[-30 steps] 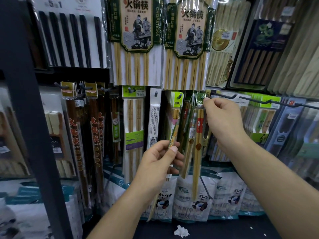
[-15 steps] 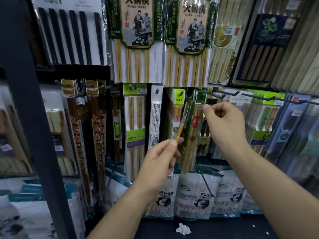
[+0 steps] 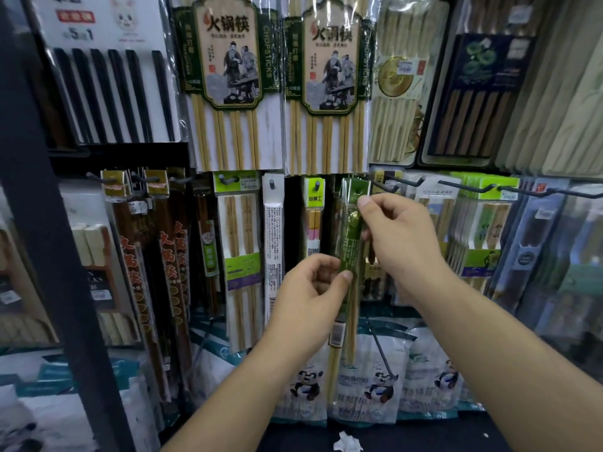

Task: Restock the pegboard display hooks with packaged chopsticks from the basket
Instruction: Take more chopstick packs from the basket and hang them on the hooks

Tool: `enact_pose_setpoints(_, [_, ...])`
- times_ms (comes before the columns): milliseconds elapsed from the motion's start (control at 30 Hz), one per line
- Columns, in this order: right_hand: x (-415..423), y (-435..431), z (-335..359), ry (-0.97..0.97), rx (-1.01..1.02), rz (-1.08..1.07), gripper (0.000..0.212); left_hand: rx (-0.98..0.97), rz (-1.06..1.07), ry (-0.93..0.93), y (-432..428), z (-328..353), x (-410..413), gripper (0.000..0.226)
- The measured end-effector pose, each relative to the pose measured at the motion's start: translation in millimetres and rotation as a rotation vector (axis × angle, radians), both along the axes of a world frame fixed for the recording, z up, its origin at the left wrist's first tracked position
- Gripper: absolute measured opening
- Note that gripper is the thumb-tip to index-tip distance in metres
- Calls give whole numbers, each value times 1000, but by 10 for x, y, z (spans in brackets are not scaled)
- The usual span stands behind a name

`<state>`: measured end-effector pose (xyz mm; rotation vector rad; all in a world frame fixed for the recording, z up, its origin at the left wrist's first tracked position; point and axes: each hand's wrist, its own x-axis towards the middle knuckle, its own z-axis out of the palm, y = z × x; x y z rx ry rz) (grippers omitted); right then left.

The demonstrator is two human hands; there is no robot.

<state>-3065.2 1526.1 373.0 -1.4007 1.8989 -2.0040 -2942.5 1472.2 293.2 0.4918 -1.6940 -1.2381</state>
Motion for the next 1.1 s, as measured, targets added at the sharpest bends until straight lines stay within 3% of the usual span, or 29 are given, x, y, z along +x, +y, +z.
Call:
enact_pose_setpoints(167, [-92, -130, 66, -37, 17, -10, 40, -77, 51, -81, -36, 24, -82, 8])
enact_pose_setpoints(467, [-119, -172, 56, -3, 13, -8, 44, -100, 58, -139, -31, -4, -91, 5])
enact_pose_setpoints(533, [-149, -170, 10, 20, 24, -18, 45, -186, 115, -220, -25, 7, -85, 5])
enact_pose_setpoints(600, [-185, -151, -44, 52, 31, -40, 37, -392, 246, -354, -28, 43, -72, 3])
enact_pose_setpoints(667, [-220, -123, -109, 94, 33, -58, 27, -574, 367, -430, -21, 83, -73, 17])
enact_pose_setpoints(733, [-265, -98, -192, 119, 23, -62, 19, -607, 411, -416, -2, 128, -93, 30])
enact_pose_setpoints(833, [-345, -93, -349, 116, 30, -24, 10, -502, 374, -359, 9, 159, -175, 47])
enact_pose_setpoints(967, [-394, -135, -552, 135, 119, 224, 50, -34, 95, -170, -1, 265, -415, 65])
enact_pose_setpoints(1100, [-393, -224, -668, 44, 172, 382, 69, 145, -6, -1, -71, 377, -638, 67])
